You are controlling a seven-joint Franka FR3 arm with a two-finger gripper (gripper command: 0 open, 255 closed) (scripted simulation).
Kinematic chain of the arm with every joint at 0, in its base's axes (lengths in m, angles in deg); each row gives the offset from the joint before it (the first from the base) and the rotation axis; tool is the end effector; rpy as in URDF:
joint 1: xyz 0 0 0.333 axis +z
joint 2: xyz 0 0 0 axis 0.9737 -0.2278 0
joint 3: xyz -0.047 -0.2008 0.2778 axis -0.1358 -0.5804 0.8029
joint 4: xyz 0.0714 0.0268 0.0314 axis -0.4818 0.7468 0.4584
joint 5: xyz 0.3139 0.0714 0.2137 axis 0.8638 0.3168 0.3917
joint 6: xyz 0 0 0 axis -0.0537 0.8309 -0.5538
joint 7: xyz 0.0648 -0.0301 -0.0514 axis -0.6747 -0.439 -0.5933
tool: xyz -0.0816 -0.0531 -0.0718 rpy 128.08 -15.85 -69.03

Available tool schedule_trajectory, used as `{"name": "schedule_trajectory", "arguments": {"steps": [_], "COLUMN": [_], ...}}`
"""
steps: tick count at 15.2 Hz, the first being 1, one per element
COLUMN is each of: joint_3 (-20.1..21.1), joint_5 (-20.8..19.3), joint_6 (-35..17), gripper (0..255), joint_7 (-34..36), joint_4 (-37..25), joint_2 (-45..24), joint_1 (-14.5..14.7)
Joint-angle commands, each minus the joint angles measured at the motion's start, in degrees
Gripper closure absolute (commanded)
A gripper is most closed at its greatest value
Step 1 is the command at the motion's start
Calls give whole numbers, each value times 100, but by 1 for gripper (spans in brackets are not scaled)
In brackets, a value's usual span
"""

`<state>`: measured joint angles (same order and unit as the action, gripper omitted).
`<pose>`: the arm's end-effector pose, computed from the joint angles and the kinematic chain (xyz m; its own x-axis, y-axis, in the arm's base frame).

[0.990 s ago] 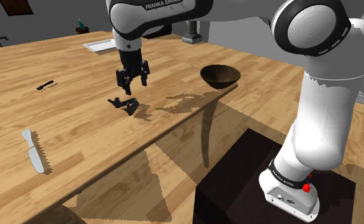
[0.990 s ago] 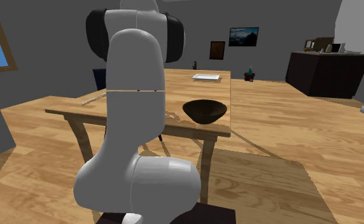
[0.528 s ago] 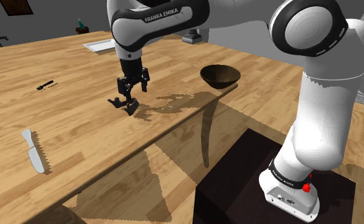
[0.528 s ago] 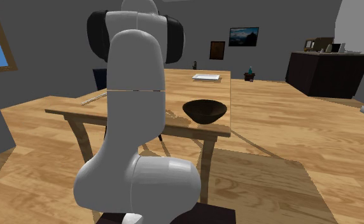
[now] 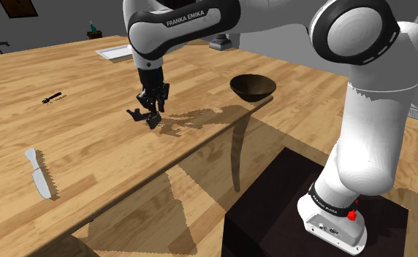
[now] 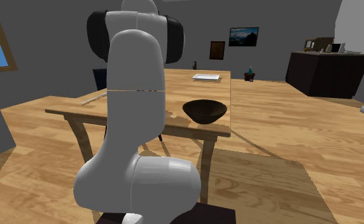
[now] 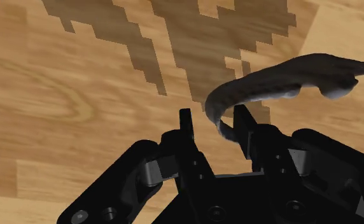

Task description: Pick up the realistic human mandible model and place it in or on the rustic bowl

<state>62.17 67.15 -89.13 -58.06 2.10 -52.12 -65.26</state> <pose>0.5956 0.2443 0.4955 0.9672 0.2537 -0.0093 0.2527 -0.9657 -0.0590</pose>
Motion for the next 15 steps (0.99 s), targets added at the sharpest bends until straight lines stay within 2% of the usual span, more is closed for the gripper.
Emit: {"name": "schedule_trajectory", "arguments": {"steps": [1, 8, 15], "joint_3": [-4, -3, 4], "joint_5": [-4, -4, -1], "joint_6": [0, 0, 529], "gripper": [255, 255, 255], "joint_7": [0, 0, 18], "joint_4": [4, 4, -501], "joint_2": [-4, -3, 21], "joint_1": [-3, -3, 5]}}
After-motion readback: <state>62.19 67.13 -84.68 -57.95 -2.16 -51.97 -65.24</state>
